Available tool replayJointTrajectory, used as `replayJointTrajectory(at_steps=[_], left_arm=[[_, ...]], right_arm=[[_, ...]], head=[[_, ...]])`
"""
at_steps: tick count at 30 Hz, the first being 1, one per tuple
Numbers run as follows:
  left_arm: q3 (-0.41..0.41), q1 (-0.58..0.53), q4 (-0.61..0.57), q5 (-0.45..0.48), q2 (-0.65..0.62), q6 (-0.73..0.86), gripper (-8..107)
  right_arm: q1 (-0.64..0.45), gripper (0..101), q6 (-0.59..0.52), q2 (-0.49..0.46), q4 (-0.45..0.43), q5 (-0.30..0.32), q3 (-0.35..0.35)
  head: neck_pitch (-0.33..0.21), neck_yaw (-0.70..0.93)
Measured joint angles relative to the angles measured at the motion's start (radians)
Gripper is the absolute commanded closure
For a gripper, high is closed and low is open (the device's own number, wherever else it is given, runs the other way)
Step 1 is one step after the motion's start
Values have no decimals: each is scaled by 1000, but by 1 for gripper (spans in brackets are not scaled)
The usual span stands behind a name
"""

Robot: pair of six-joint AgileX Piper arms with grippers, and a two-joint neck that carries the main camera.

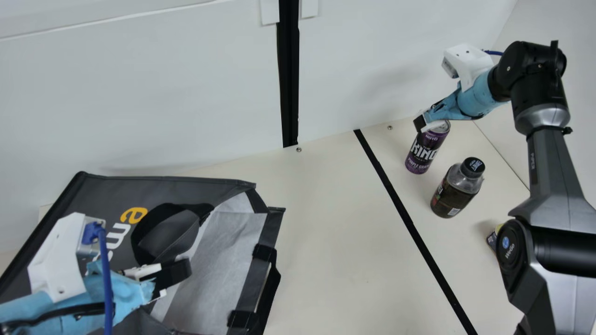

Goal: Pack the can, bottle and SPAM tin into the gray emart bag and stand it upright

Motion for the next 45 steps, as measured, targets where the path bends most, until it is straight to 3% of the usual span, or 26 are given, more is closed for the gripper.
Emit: replayJointTrajectory(at_steps=[13,27,45], left_arm=[[0,0,0,0,0,0,107],[0,0,0,0,0,0,107],[0,0,0,0,0,0,107]], right_arm=[[7,6,-1,83,-9,0,-14],[-2,100,-55,111,36,0,-18],[4,101,-174,50,79,3,-13]], head=[[0,0],[0,0],[2,-2]])
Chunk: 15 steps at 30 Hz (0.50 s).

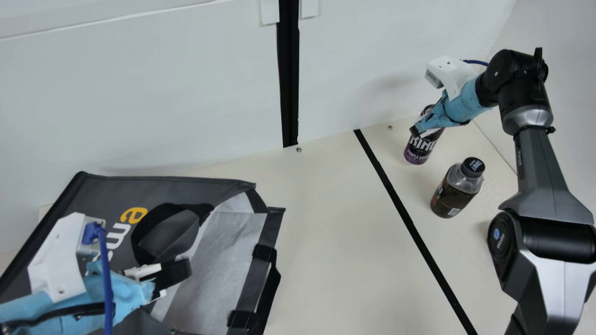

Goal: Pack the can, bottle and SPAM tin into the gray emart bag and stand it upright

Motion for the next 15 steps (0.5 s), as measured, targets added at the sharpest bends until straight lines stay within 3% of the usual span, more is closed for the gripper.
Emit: replayJointTrajectory(at_steps=[15], left_arm=[[0,0,0,0,0,0,107]], right_arm=[[32,101,-65,-124,44,-1,122]], head=[[-2,0]])
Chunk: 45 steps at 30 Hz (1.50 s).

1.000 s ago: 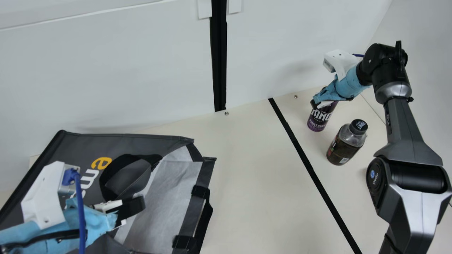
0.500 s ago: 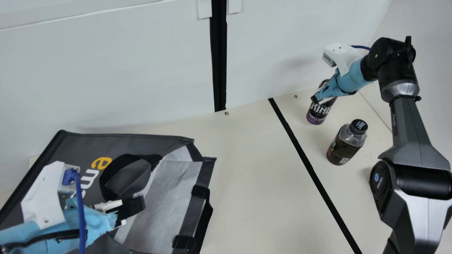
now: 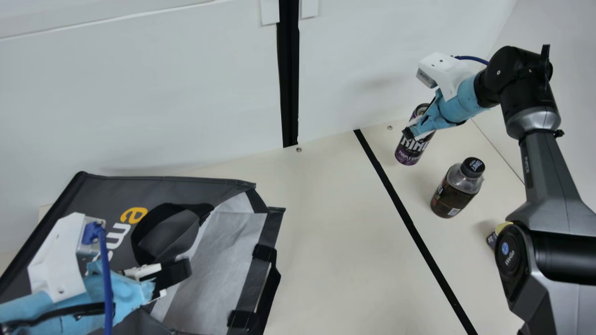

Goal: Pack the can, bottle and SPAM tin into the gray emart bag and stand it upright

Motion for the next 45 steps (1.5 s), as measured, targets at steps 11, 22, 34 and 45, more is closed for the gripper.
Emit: replayJointTrajectory(at_steps=[11,22,34,45], left_arm=[[0,0,0,0,0,0,107],[0,0,0,0,0,0,107],[0,0,0,0,0,0,107],[0,0,0,0,0,0,107]], right_arm=[[30,101,-40,-128,27,-2,129],[60,101,-88,-260,64,-1,280],[112,101,-145,-417,73,-1,449],[172,101,-233,-536,89,-2,592]], head=[[0,0],[2,2],[0,0],[0,0]])
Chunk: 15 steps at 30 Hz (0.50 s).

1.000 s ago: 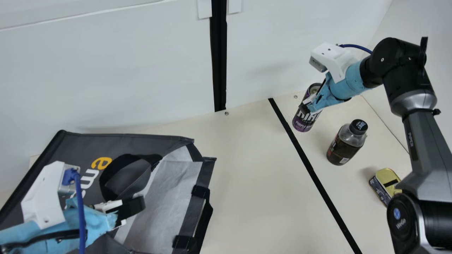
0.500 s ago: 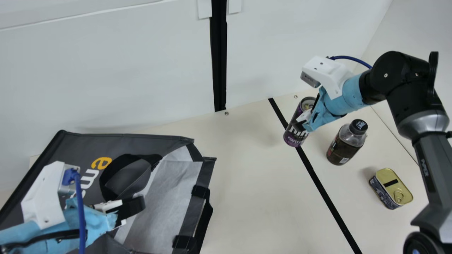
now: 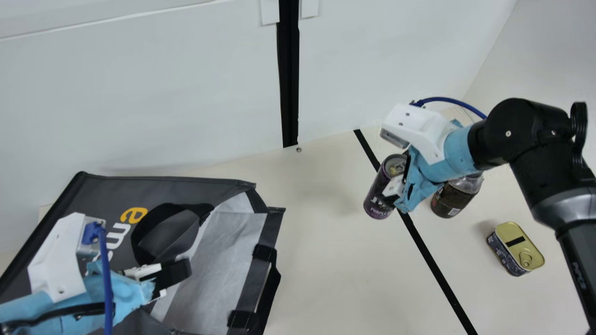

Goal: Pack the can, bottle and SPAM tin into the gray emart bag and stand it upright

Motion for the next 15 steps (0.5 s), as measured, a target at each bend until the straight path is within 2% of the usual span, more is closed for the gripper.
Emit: replayJointTrajectory(at_steps=[15], left_arm=[[0,0,0,0,0,0,107]], right_arm=[[97,101,-160,-111,76,0,191]], head=[[0,2]])
